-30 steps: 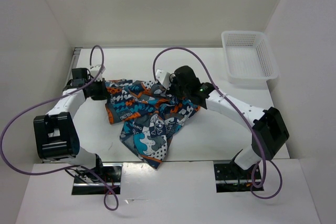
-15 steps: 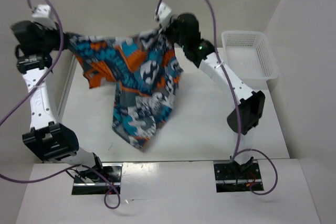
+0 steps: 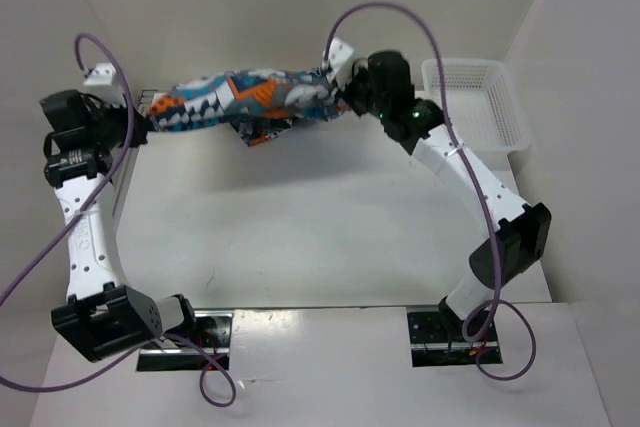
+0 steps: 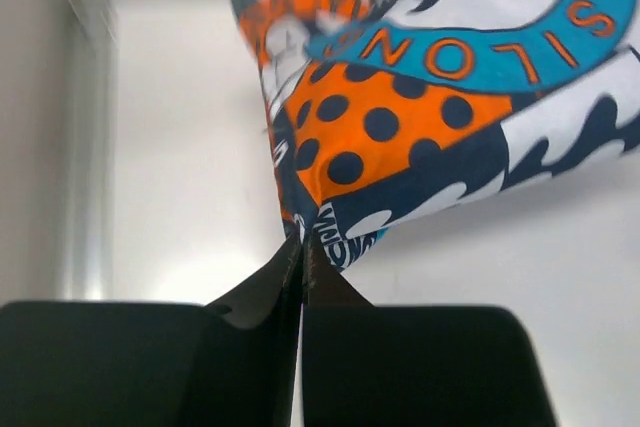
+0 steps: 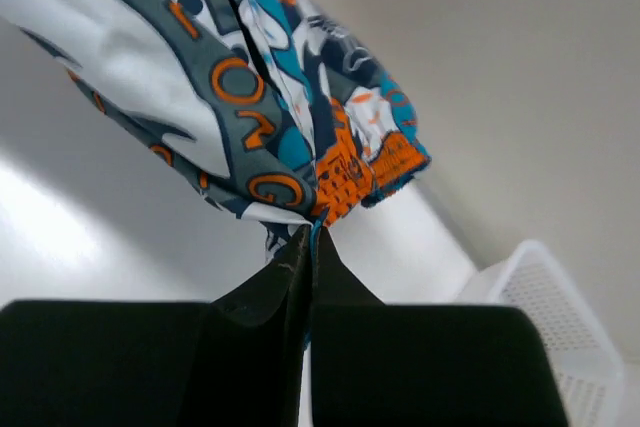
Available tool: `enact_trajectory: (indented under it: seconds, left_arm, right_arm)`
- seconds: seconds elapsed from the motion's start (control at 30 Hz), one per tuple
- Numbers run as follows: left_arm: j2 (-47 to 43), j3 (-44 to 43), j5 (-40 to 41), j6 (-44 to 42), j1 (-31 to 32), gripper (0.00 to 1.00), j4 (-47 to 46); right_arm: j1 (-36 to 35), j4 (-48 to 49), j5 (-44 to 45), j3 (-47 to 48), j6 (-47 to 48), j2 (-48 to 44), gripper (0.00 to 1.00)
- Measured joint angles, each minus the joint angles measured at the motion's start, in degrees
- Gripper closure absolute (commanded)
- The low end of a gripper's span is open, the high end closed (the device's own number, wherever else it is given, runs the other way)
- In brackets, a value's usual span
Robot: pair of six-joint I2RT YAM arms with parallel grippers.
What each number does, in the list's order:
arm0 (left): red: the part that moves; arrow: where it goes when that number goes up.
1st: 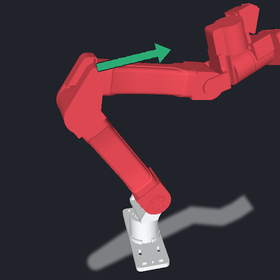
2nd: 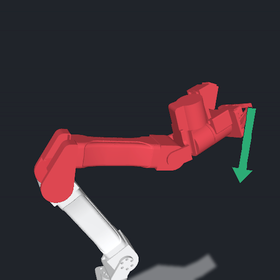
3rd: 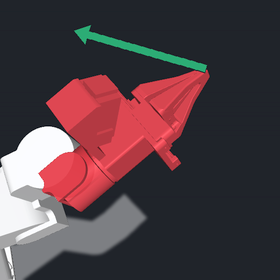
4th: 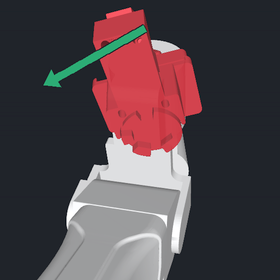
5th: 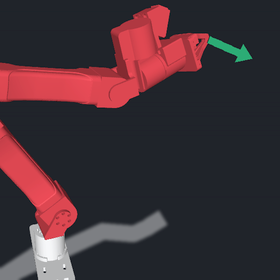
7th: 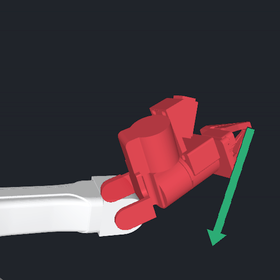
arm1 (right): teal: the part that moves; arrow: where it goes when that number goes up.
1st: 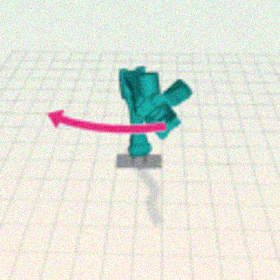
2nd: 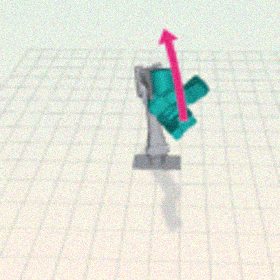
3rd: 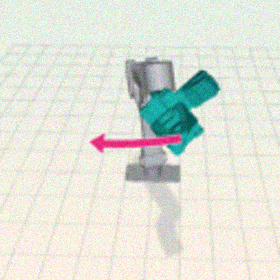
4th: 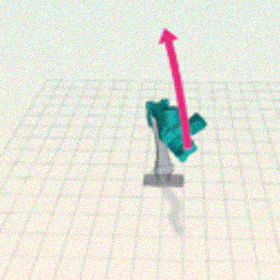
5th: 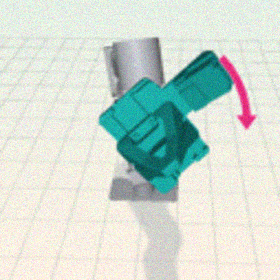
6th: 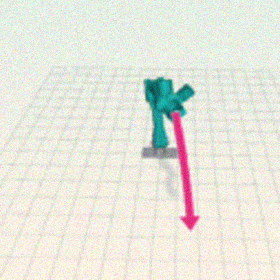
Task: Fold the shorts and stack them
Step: Flatten the shorts out
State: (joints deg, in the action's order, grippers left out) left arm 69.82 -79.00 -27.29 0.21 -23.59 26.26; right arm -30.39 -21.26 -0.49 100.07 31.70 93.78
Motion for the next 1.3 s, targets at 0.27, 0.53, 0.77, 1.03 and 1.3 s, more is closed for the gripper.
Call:
enact_trajectory:
  seconds: [0.27,0.53,0.77,1.03,1.3]
  left_arm:
    - [-1.5,25.5,5.6,-0.1,10.9,0.75,12.2]
    - [-4.6,29.4,10.7,-0.1,14.3,0.43,19.5]
    - [3.8,28.0,11.0,0.0,10.5,0.38,18.1]
    - [15.6,24.7,11.4,0.0,8.5,0.35,13.7]
    - [19.4,22.2,7.1,0.0,7.2,0.34,14.0]
  right_arm:
    - [-9.5,-4.9,-0.1,-41.6,11.8,-8.2,0.20]
    - [-10.6,-11.0,-3.1,-43.9,11.1,-13.7,0.18]
    - [-0.3,-6.0,-12.5,-37.7,-5.5,-13.5,0.50]
    - [5.4,-0.4,-14.1,-38.2,-19.6,-7.3,0.46]
    - [11.3,1.6,-18.3,-42.3,-27.6,-3.7,0.42]
